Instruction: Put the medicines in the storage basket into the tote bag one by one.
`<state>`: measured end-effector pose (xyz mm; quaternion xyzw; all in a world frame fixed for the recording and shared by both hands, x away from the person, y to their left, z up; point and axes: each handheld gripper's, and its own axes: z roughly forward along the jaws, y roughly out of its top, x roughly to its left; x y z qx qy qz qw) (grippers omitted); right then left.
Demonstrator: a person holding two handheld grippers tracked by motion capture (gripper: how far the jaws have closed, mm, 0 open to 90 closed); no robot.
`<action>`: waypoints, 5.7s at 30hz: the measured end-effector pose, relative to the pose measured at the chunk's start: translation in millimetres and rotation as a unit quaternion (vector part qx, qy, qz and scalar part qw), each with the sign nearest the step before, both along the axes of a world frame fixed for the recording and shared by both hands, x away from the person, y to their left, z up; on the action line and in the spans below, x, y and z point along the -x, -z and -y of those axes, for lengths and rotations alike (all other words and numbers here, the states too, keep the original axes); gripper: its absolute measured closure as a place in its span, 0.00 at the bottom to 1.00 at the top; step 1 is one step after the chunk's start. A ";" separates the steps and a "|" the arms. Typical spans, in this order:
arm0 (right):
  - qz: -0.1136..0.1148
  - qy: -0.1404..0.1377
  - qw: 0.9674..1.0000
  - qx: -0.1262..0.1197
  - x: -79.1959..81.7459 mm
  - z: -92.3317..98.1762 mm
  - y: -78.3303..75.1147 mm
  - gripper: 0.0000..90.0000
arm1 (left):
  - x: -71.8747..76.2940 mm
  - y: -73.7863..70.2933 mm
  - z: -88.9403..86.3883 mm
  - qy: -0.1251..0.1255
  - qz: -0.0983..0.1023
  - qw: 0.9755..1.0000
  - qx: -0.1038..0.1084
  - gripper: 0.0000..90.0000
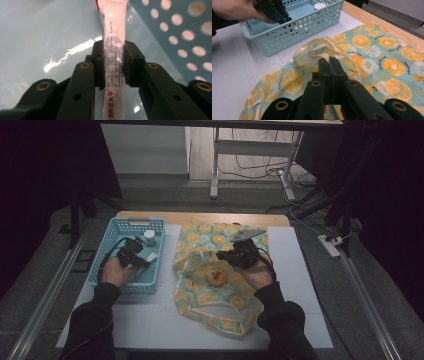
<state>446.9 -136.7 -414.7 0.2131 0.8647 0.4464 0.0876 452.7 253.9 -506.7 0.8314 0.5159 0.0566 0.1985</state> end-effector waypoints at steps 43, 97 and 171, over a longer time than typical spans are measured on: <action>0.010 0.003 1.000 -0.005 0.6 0.0 -0.8 1.00 | 44.1 -77.1 -9.9 0.018 0.095 0.991 0.095 0.81; 0.014 0.007 1.000 -0.012 0.7 1.0 -2.0 1.00 | 78.8 -70.2 124.0 0.189 0.084 0.971 0.118 0.81; 0.015 0.012 1.000 -0.010 -1.6 -1.9 3.3 1.00 | -1.5 -4.2 190.0 0.097 0.119 0.984 0.087 0.79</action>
